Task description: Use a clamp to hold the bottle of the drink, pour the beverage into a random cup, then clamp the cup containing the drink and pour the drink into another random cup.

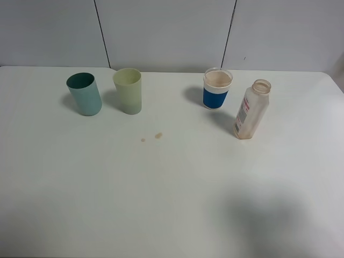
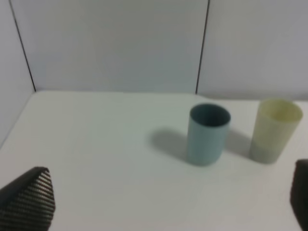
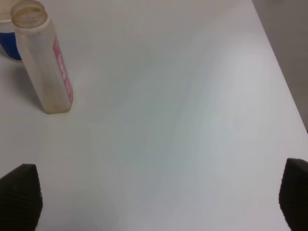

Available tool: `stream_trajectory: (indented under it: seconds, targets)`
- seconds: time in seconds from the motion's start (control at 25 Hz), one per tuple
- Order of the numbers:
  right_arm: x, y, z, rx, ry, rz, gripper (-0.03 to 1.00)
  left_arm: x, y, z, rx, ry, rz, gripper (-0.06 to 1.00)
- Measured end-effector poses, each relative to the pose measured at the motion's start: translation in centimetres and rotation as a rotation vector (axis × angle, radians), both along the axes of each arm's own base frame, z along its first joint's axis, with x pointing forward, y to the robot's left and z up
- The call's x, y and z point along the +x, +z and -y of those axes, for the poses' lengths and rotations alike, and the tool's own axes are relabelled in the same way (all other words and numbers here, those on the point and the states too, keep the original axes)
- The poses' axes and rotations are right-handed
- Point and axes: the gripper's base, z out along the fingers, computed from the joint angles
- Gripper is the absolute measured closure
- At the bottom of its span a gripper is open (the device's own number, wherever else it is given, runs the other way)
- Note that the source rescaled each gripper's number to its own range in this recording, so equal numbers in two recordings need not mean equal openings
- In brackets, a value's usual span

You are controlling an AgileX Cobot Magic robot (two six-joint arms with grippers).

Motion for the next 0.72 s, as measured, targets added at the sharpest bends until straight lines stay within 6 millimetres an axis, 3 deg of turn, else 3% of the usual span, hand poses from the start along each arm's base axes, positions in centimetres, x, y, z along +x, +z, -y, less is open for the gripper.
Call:
stream_trajectory:
  seconds: [0.48, 0.72]
  targets:
    - [0.0, 0.0, 0.0, 0.000, 0.000, 0.000, -0.03, -0.3, -3.0, 0.4, -0.041, -0.004, -0.273, -0.06]
    - [0.0, 0.0, 0.0, 0.000, 0.000, 0.000, -0.03, 0.2, -3.8, 0.5, -0.058, 0.079, -0.287, -0.06]
